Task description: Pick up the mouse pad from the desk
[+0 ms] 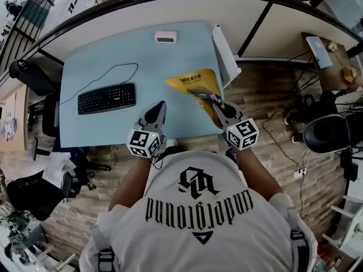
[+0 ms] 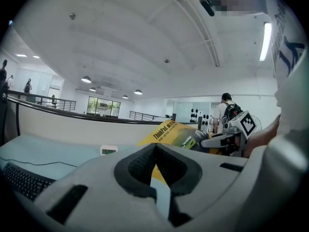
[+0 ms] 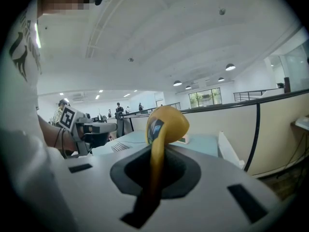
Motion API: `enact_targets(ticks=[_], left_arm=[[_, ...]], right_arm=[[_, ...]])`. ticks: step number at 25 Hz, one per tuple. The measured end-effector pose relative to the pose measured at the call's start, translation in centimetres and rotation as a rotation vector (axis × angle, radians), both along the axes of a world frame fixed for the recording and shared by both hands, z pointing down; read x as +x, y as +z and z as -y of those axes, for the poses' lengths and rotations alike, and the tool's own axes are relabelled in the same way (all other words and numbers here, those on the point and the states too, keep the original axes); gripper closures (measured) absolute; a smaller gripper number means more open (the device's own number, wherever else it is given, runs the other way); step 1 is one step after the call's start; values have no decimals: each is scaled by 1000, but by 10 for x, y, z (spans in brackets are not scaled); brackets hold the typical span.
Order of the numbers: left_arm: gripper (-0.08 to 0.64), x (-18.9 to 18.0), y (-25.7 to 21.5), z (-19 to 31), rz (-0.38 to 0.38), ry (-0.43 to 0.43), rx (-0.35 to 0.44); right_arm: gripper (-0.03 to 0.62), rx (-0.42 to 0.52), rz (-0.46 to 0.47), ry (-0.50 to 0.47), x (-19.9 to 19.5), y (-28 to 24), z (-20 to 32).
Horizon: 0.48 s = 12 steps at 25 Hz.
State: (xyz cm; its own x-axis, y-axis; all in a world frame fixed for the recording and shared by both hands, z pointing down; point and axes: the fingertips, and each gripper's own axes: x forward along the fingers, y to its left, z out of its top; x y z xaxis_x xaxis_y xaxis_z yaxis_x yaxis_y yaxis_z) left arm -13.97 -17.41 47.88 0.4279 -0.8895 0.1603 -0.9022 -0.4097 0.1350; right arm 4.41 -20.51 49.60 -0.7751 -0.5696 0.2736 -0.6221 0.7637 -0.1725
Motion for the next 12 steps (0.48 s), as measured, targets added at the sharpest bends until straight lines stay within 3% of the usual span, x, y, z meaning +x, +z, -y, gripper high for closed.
enact_targets(ticks=[12], left_arm=[[552, 61, 2, -65, 17, -71, 21]], right_arm=[[569, 16, 28, -99, 54, -6, -47]])
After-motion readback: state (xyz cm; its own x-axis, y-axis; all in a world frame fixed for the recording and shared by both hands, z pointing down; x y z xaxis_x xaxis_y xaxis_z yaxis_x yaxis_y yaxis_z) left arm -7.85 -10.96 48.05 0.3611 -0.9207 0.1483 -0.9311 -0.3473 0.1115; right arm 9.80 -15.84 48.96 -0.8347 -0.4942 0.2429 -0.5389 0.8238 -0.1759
